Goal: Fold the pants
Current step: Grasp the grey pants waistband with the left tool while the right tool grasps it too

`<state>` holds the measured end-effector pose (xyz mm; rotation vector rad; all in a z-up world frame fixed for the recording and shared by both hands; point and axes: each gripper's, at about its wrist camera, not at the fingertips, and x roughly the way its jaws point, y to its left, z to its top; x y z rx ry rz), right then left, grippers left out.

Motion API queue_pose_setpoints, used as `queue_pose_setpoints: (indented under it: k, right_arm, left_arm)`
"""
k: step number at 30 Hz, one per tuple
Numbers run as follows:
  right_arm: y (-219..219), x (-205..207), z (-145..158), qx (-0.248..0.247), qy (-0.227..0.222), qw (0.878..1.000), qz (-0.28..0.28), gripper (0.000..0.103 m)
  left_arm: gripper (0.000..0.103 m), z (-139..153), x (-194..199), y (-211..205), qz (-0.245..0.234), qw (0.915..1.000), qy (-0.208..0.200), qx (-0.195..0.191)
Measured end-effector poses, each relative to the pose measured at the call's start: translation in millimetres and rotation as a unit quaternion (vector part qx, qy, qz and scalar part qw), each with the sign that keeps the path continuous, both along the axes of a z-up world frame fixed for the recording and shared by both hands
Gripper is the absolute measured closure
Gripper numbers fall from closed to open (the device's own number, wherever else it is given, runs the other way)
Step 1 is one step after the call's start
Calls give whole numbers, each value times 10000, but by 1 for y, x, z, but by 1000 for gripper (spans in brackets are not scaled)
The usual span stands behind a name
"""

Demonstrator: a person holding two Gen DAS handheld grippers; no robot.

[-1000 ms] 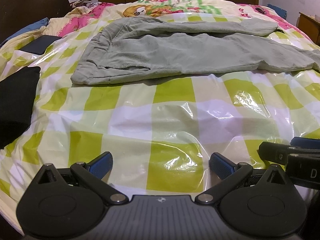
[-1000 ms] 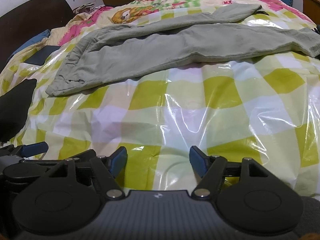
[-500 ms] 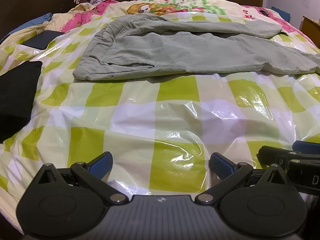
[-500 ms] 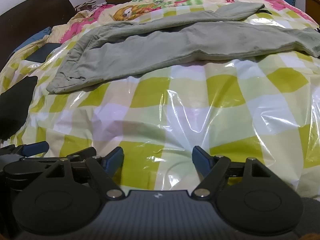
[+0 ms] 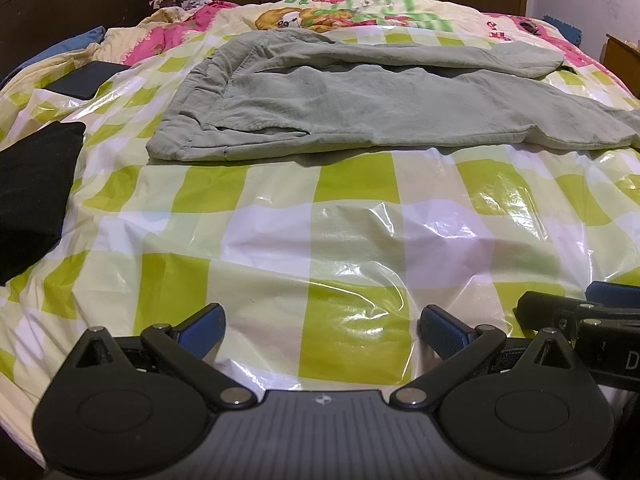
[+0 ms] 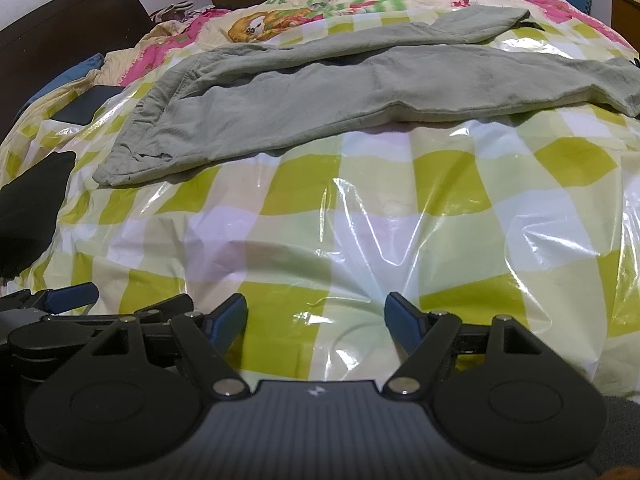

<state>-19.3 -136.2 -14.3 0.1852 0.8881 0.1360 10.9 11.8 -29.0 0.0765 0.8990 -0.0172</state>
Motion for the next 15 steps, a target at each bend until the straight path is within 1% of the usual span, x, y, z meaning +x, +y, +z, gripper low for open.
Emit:
queue_pose_setpoints:
  k: [4,9,12,15]
  right_arm:
    - [2,-6,7,-50,-189,9998,12,27]
    - [7,-15,33,-143,-768,9967,204,27]
    - [9,1,47,-103,-897,9953,343,27]
    - [18,28,54,-392,-1042,9918,626,27]
  left_arm:
    - [0,8,-2,0,-81,9999,-131,-8]
    - [0,27,-2,8,-141,9986,-491,-108]
    - [0,40,9,22,-51,9969,-784,7]
    - [0,50,27,44,76,9945,-1032,146]
